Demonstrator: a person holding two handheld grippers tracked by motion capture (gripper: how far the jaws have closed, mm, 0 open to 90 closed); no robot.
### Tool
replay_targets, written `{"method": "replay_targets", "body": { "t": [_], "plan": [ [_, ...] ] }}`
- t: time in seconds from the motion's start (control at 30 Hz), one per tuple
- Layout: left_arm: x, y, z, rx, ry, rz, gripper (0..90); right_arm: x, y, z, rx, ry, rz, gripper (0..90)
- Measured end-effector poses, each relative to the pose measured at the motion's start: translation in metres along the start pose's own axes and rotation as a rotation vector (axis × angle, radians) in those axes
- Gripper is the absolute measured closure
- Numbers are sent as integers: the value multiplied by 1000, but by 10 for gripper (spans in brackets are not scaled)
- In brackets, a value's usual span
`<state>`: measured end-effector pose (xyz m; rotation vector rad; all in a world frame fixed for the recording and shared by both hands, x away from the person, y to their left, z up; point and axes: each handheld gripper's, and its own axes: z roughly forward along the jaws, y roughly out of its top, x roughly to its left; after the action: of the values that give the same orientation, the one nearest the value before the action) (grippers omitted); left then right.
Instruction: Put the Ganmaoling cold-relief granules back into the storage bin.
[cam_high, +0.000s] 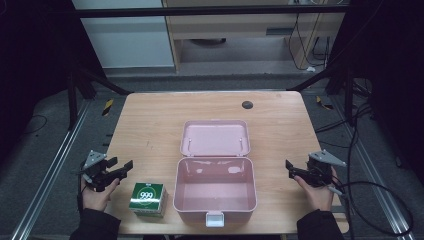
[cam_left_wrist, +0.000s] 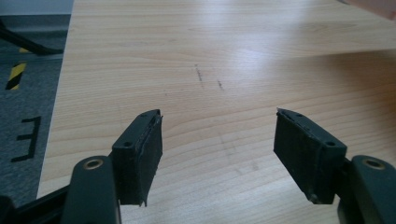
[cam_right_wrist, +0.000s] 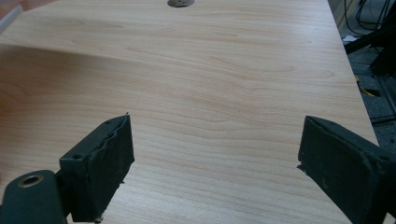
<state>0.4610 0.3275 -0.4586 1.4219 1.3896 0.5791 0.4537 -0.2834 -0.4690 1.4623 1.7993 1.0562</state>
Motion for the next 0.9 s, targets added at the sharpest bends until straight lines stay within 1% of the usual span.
{"method": "replay_targets", "body": {
  "t": [0.03, 0.07, 0.1, 0.13, 0.17, 0.2, 0.23, 0.27, 0.33, 0.4, 0.47, 0.5, 0.57, 0.6, 0.63, 0.67, 0.77, 0.9],
  "plan": [
    [-1, 1, -2, 2, -10, 1, 325, 1, 1, 0, 4, 8, 2, 106],
    [-1, 1, -2, 2, -10, 1, 331, 1, 1, 0, 4, 8, 2, 106],
    [-2, 3, -4, 4, -31, 5, 336, 2, 2, -2, -3, 11, 3, 114],
    [-2, 3, -4, 4, -31, 5, 337, 2, 2, -2, -3, 11, 3, 114],
    [-3, 6, -7, 1, -58, 4, 342, 2, 2, -1, 2, 13, -12, 112],
    [-4, 8, -8, 8, -74, 7, 341, 2, 2, -1, 4, 10, -17, 112],
    [-5, 9, -9, 15, -86, 13, 334, 3, 1, -1, 12, 11, -22, 110],
    [-5, 9, -9, 15, -86, 13, 330, 3, 1, -1, 12, 11, -22, 110],
    [-9, 15, -11, 20, -126, 24, 334, 4, -3, 1, 38, 12, -51, 99],
    [-12, 19, -13, 23, -159, 33, 335, 5, -4, 2, 47, 10, -61, 97],
    [-15, 23, -15, 29, -188, 40, 337, 5, -4, 2, 44, 4, -74, 94],
    [-15, 23, -15, 29, -188, 40, 338, 5, -4, 1, 40, 6, -75, 92],
    [-19, 28, -18, 41, -228, 59, 337, 5, -4, 0, 34, 0, -79, 88],
    [-20, 29, -19, 46, -241, 65, 336, 5, -4, 0, 35, -2, -77, 87],
    [-20, 29, -19, 46, -241, 65, 336, 4, -4, 0, 35, -6, -79, 86],
    [-22, 32, -20, 60, -260, 80, 336, 4, -5, 0, 35, -8, -79, 86],
    [-26, 34, -21, 87, -288, 106, 334, 4, -6, 1, 42, -10, -81, 81],
    [-31, 38, -24, 124, -334, 122, 322, 5, -6, 2, 45, -11, -94, 77]
  ]
}}
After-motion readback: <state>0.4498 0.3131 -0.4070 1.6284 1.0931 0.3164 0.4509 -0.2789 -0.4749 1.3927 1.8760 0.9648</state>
